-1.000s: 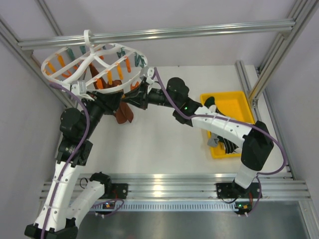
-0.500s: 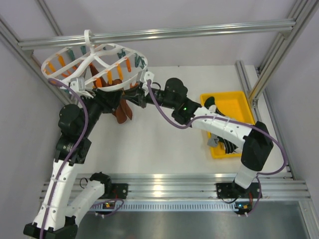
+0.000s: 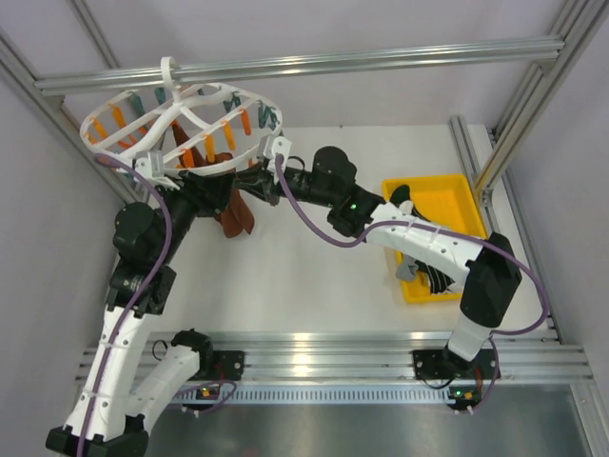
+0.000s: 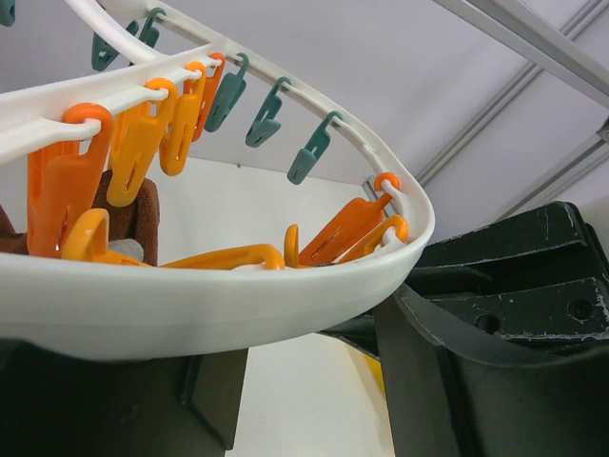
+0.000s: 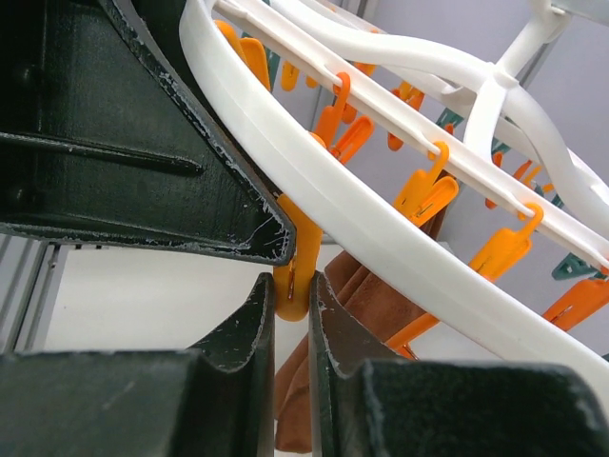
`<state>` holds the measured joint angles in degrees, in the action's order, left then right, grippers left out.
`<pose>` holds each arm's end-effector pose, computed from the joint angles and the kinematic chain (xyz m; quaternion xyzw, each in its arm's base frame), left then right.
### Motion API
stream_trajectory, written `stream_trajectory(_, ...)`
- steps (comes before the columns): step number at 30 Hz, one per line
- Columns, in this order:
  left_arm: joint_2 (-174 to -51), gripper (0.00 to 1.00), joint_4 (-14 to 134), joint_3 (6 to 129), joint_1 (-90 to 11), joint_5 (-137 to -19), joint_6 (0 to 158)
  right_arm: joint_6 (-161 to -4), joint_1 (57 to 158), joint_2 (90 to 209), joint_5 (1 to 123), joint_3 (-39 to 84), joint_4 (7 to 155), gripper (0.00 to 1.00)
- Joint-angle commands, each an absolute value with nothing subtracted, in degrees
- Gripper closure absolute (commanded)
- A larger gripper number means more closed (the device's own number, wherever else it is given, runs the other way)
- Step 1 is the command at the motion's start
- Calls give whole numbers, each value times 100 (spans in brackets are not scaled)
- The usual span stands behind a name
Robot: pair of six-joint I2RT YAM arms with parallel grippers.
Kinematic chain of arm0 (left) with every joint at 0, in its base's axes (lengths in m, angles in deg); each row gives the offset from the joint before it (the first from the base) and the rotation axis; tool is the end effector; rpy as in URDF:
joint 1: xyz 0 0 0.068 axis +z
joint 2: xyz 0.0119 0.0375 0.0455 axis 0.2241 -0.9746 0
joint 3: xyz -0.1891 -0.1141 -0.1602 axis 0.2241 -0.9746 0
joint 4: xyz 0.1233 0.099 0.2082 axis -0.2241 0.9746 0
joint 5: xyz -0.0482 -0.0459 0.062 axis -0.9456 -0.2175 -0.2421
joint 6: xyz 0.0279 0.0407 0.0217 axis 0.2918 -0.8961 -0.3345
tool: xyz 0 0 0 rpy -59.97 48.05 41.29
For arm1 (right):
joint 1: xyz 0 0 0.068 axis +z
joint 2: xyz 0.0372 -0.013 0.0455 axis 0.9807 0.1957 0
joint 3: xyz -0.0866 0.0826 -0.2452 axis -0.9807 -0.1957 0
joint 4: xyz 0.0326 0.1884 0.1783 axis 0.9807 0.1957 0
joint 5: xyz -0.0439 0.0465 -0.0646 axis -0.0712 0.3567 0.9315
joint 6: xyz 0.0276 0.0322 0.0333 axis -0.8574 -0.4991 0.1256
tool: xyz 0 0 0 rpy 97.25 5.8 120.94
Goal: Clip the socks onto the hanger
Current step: Open the clamp at the hanger.
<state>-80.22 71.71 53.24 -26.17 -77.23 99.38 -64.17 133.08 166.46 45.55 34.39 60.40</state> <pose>0.1514 -0.0403 0.4243 -0.0648 0.6707 -0.3260 0.6631 0.2298 0.3457 0.4041 -0.4798 0.4467 0.3983 0.6416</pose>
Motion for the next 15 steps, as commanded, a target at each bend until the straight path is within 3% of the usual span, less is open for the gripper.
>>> stream_trajectory(1,-8228,42,6072,5121,-2596,-7898,9566,-6324,13576,16675,4133,3610,6365,100)
stream_trajectory(10,-8158,37,5694,4813,-2631,-7082,9670,-6385,13681,16718,4273,3680,6470,100)
stream_trajectory(15,-8053,37,5448,4602,-2693,-7229,9759,-6553,13725,16894,4457,3847,6593,100)
